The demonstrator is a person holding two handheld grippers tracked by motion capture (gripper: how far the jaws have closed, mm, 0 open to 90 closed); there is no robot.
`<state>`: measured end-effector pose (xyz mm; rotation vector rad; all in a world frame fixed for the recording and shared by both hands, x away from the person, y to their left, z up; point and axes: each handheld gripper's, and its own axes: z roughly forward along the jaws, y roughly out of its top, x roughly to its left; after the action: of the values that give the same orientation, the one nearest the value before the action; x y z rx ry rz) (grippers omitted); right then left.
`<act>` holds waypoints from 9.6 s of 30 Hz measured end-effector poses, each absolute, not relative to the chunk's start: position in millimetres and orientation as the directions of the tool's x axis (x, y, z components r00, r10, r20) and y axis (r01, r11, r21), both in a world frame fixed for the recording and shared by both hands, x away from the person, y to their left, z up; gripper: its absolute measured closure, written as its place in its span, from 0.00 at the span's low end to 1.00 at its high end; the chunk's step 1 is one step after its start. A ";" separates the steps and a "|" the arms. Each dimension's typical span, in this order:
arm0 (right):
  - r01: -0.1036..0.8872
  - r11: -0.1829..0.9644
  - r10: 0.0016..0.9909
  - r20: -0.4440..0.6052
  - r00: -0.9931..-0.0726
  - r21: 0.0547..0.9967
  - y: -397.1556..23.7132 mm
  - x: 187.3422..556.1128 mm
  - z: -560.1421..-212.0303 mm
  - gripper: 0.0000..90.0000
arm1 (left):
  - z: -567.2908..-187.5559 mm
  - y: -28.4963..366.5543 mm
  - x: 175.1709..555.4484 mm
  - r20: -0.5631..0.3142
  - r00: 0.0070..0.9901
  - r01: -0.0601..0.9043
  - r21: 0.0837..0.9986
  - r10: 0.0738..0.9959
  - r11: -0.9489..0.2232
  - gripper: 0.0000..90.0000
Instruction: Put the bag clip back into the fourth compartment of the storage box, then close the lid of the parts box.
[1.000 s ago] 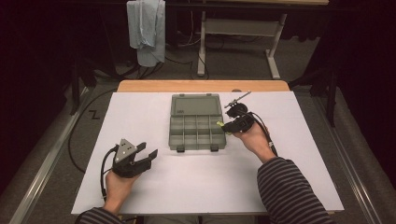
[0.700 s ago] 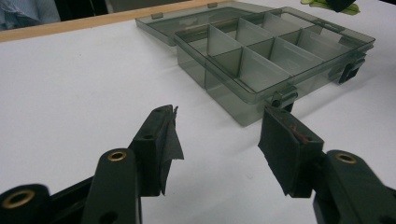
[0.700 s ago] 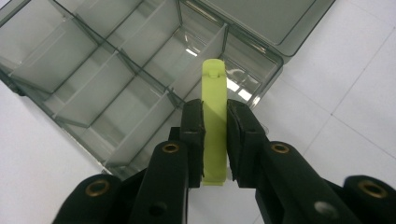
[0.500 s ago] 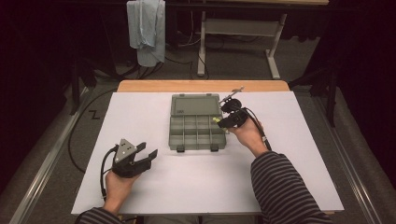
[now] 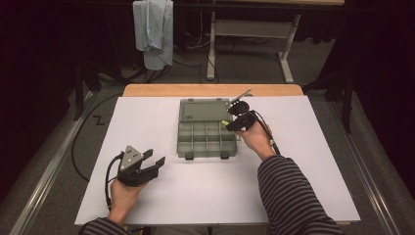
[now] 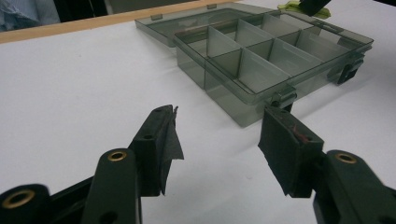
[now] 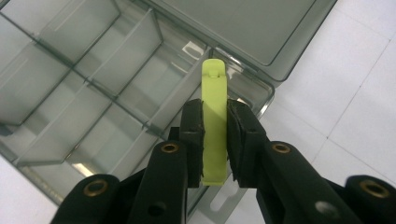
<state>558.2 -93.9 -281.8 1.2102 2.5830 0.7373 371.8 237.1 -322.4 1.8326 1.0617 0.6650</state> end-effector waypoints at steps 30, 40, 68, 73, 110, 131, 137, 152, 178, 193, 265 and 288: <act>0.651 0.550 0.748 0.039 -0.662 0.523 -107.8 548.2 -281.0 0.82 | -324.2 239.6 373.5 -0.002 0.474 0.410 0.886 0.881 -0.218 0.50; 0.653 0.527 0.751 0.061 -0.657 0.544 -125.6 536.3 -283.6 0.80 | -323.8 237.5 372.5 0.007 0.482 0.404 0.886 0.876 -0.229 0.50; 0.685 0.461 0.761 0.145 -0.632 0.564 -130.9 528.1 -293.0 0.81 | -322.8 239.3 372.2 -0.008 0.473 0.405 0.890 0.881 -0.209 0.50; 0.691 0.478 0.768 0.125 -0.629 0.542 -126.3 532.1 -295.1 0.81 | -322.6 239.7 372.1 -0.011 0.473 0.409 0.888 0.881 -0.209 0.50; 0.720 0.438 0.789 0.155 -0.595 0.538 -123.2 539.3 -303.4 0.84 | -312.8 223.6 401.9 -0.007 0.505 0.458 0.849 0.863 -0.261 0.47; 0.730 0.443 0.796 0.146 -0.587 0.521 -120.1 539.8 -301.3 0.85 | -301.6 208.2 437.4 -0.060 0.529 0.528 0.804 0.846 -0.273 0.54; 0.728 0.442 0.797 0.143 -0.587 0.524 -120.1 539.1 -301.6 0.85 | -298.3 207.5 445.7 -0.071 0.523 0.547 0.792 0.849 -0.270 0.54; 0.732 0.443 0.796 0.147 -0.587 0.518 -120.3 540.1 -301.1 0.85 | -285.9 200.8 474.1 -0.074 0.504 0.599 0.748 0.861 -0.286 0.55; 0.726 0.448 0.796 0.137 -0.590 0.522 -119.7 539.5 -301.3 0.85 | -276.4 188.6 515.5 -0.080 0.478 0.654 0.697 0.875 -0.293 0.55; 0.723 0.451 0.794 0.134 -0.593 0.524 -119.5 539.2 -301.3 0.85 | -271.6 177.9 541.6 -0.073 0.463 0.690 0.655 0.883 -0.307 0.55; 0.722 0.462 0.792 0.127 -0.597 0.515 -118.4 539.6 -300.4 0.86 | -316.1 190.3 621.1 -0.378 0.299 0.887 0.450 0.876 -0.109 0.53; 0.727 0.469 0.794 0.121 -0.596 0.502 -116.8 540.3 -299.1 0.86 | -304.7 188.4 614.8 -0.304 0.341 0.845 0.515 0.890 -0.148 0.61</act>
<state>540.3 -116.8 -299.1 1.3428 2.5796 0.7849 614.8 188.4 -304.7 1.9956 1.5111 0.0947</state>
